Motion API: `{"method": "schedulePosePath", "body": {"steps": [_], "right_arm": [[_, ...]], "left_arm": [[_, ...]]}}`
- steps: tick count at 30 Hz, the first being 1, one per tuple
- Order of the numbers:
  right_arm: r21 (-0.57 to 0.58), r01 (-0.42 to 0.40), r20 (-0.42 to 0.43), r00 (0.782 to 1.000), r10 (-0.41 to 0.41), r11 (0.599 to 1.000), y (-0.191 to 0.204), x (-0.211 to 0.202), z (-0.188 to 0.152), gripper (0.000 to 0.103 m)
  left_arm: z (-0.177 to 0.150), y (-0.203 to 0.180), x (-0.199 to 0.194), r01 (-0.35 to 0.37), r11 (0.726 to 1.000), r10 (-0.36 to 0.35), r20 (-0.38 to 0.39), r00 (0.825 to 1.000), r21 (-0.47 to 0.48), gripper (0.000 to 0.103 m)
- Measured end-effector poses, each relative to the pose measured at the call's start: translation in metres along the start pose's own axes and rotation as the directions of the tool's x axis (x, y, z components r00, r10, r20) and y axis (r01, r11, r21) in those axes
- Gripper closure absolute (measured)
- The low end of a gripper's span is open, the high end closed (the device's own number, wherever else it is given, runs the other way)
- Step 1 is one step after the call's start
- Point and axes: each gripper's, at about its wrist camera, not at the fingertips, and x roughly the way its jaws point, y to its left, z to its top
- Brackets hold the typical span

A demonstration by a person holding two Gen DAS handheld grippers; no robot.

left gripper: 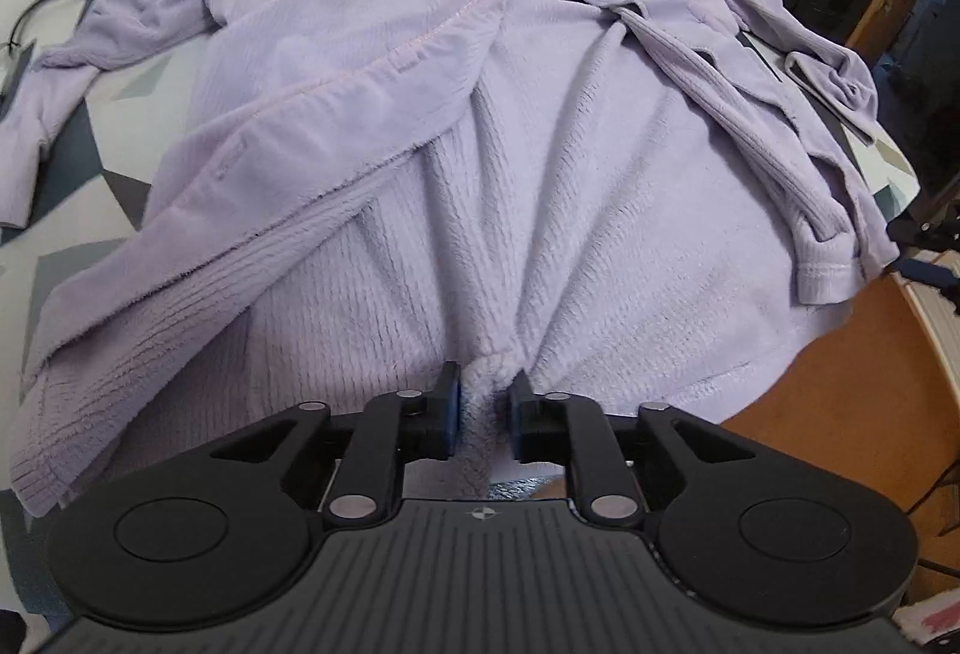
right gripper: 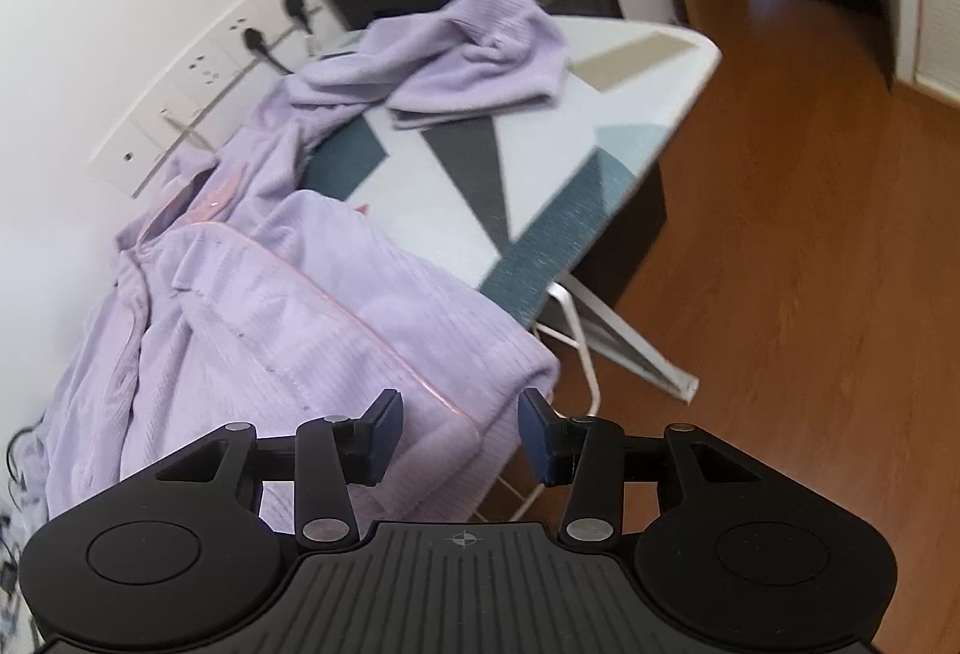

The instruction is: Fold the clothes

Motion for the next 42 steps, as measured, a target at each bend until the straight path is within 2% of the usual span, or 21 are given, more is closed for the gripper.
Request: {"method": "schedulePosePath", "body": {"steps": [1, 3, 5, 8, 11, 14, 16, 17, 18, 20, 23, 26, 29, 31, 32, 33, 34, 35, 36, 37, 42], "right_arm": [[-0.015, -0.010, 0.003, 1.000, 0.010, 1.000, 0.003, -0.001, 0.001, 0.063], [-0.040, -0.025, 0.009, 1.000, 0.025, 0.999, 0.008, -0.002, 0.002, 0.063], [-0.062, -0.034, 0.005, 0.999, 0.035, 0.997, 0.014, -0.003, 0.001, 0.063], [-0.103, -0.036, 0.001, 0.999, 0.036, 0.994, 0.023, -0.003, 0.000, 0.063], [-0.147, -0.023, -0.006, 1.000, 0.022, 0.989, 0.036, -0.002, -0.001, 0.063], [-0.191, -0.051, -0.009, 0.999, 0.051, 0.980, 0.059, -0.004, 0.001, 0.063], [-0.222, -0.080, -0.012, 0.997, 0.080, 0.972, 0.077, -0.007, 0.002, 0.062], [-0.245, -0.104, -0.026, 0.995, 0.101, 0.964, 0.088, -0.006, 0.001, 0.062], [-0.272, -0.128, -0.046, 0.992, 0.120, 0.954, 0.099, -0.005, -0.002, 0.062], [-0.337, -0.158, -0.092, 0.987, 0.134, 0.928, 0.121, 0.002, -0.009, 0.062], [-0.459, -0.147, -0.168, 0.983, 0.077, 0.876, 0.156, 0.019, -0.026, 0.058], [-0.507, -0.142, -0.197, 0.979, 0.046, 0.850, 0.178, 0.039, -0.039, 0.056], [-0.526, -0.056, -0.182, 0.982, -0.048, 0.849, 0.190, 0.058, -0.045, 0.056], [-0.543, 0.014, -0.174, 0.976, -0.129, 0.840, 0.191, 0.070, -0.049, 0.057], [-0.550, 0.026, -0.170, 0.975, -0.142, 0.835, 0.187, 0.071, -0.051, 0.057], [-0.571, 0.029, -0.146, 0.980, -0.137, 0.821, 0.185, 0.069, -0.054, 0.066], [-0.593, 0.045, -0.125, 0.981, -0.147, 0.804, 0.183, 0.067, -0.056, 0.080], [-0.606, 0.050, -0.114, 0.982, -0.149, 0.794, 0.180, 0.064, -0.057, 0.086], [-0.607, 0.045, -0.116, 0.983, -0.145, 0.794, 0.177, 0.062, -0.057, 0.097], [-0.606, 0.040, -0.120, 0.983, -0.141, 0.794, 0.173, 0.060, -0.057, 0.100], [-0.584, 0.038, -0.136, 0.980, -0.144, 0.811, 0.154, 0.048, -0.055, 0.101]], "left_arm": [[0.002, 0.001, -0.001, -0.010, 1.000, 0.010, -0.001, 1.000, 0.003, 0.070], [0.006, 0.002, -0.005, -0.032, 0.999, 0.032, 0.001, 1.000, 0.010, 0.048], [0.011, 0.005, -0.012, -0.054, 0.998, 0.053, 0.030, 0.998, 0.034, 0.044], [0.023, 0.013, -0.013, -0.085, 0.995, 0.081, 0.060, 0.995, 0.061, 0.031], [0.038, 0.022, -0.004, -0.091, 0.994, 0.087, 0.058, 0.994, 0.067, 0.031], [0.046, 0.023, 0.004, -0.073, 0.994, 0.069, 0.055, 0.996, 0.081, 0.032], [0.041, 0.014, 0.010, -0.040, 0.994, 0.037, 0.035, 0.999, 0.105, 0.036], [0.038, 0.010, 0.013, -0.024, 0.993, 0.021, 0.025, 0.999, 0.117, 0.059], [0.035, 0.006, 0.016, -0.007, 0.992, 0.005, 0.015, 1.000, 0.129, 0.092], [0.029, -0.002, 0.021, 0.023, 0.988, -0.023, -0.003, 1.000, 0.150, 0.092], [0.022, -0.003, 0.014, 0.036, 0.986, -0.037, 0.006, 0.999, 0.160, 0.093], [0.015, 0.002, 0.008, 0.068, 0.988, -0.069, 0.003, 0.998, 0.139, 0.094], [0.010, 0.007, 0.005, 0.085, 0.988, -0.085, -0.008, 0.996, 0.129, 0.096], [0.006, 0.010, 0.003, 0.106, 0.989, -0.105, -0.019, 0.994, 0.101, 0.096], [0.004, 0.012, 0.003, 0.115, 0.989, -0.114, -0.023, 0.993, 0.090, 0.096], [0.003, 0.014, 0.002, 0.121, 0.989, -0.120, -0.022, 0.993, 0.088, 0.096], [0.002, 0.015, 0.002, 0.128, 0.988, -0.126, -0.022, 0.992, 0.085, 0.096], [0.001, 0.017, 0.001, 0.136, 0.987, -0.134, -0.025, 0.991, 0.081, 0.096], [0.002, 0.019, 0.002, 0.146, 0.987, -0.145, -0.028, 0.989, 0.074, 0.096], [0.002, 0.021, 0.002, 0.157, 0.985, -0.155, -0.032, 0.987, 0.066, 0.096], [0.001, 0.023, 0.001, 0.192, 0.978, -0.187, -0.054, 0.981, 0.086, 0.096]]}}
